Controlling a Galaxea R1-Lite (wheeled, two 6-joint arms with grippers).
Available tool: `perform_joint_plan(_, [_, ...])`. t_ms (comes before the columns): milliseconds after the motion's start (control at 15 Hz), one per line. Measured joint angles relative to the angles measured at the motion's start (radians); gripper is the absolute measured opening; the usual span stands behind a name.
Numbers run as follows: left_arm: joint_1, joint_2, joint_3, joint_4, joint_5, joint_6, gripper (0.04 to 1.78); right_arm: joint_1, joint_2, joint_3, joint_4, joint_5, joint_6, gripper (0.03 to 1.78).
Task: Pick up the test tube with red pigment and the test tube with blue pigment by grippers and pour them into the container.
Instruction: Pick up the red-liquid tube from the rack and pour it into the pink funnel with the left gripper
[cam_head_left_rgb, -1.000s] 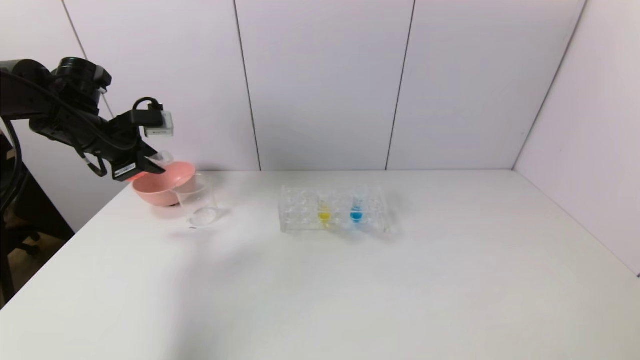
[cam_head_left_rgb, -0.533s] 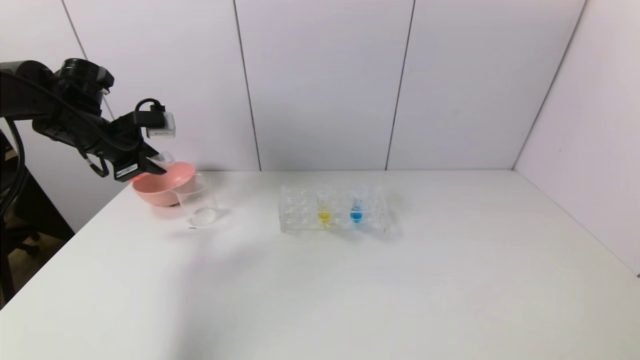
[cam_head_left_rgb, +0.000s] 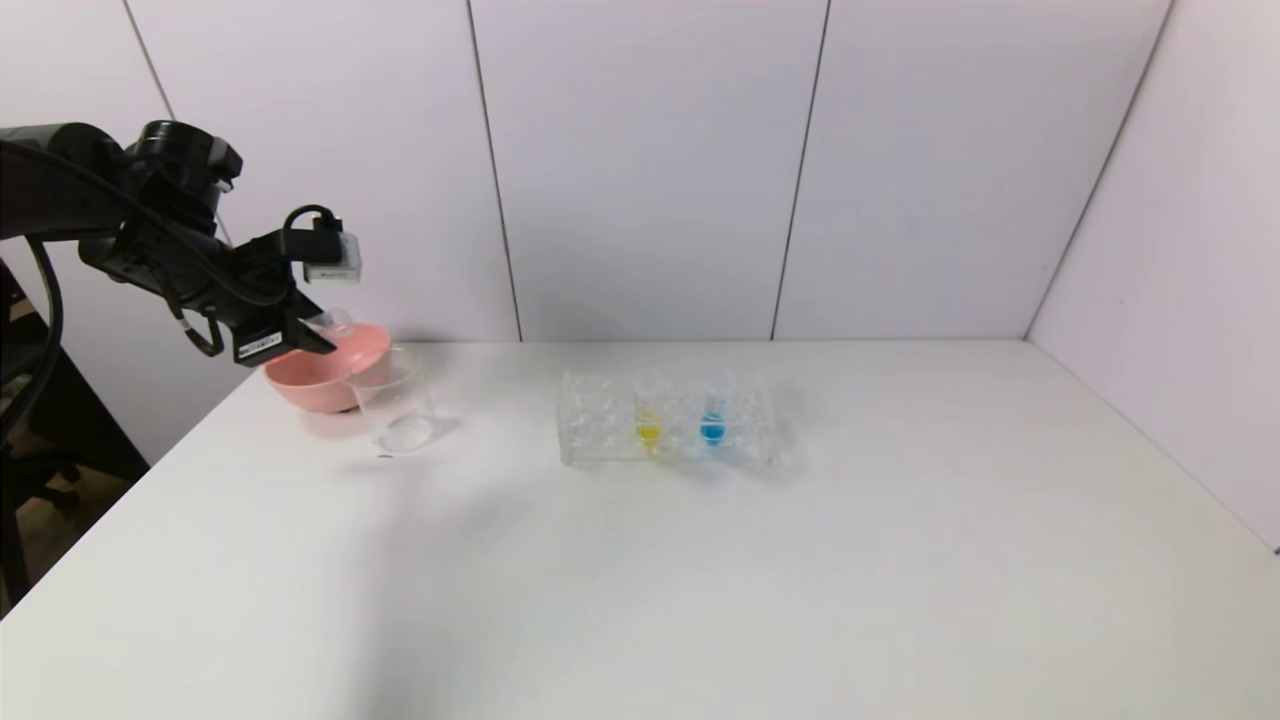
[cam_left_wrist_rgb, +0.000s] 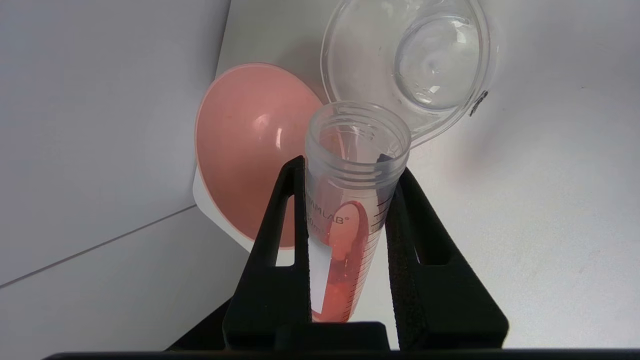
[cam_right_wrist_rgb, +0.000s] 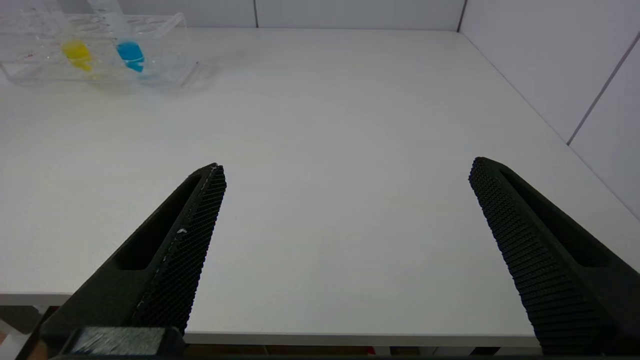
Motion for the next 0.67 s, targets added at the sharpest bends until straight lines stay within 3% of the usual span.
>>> perform_joint_plan(667, [0.0,0.006,-0.001,0.001,0.009,0.004,0.45,0.0,0.0,0.0,0.0,0.0,0.0,1.77])
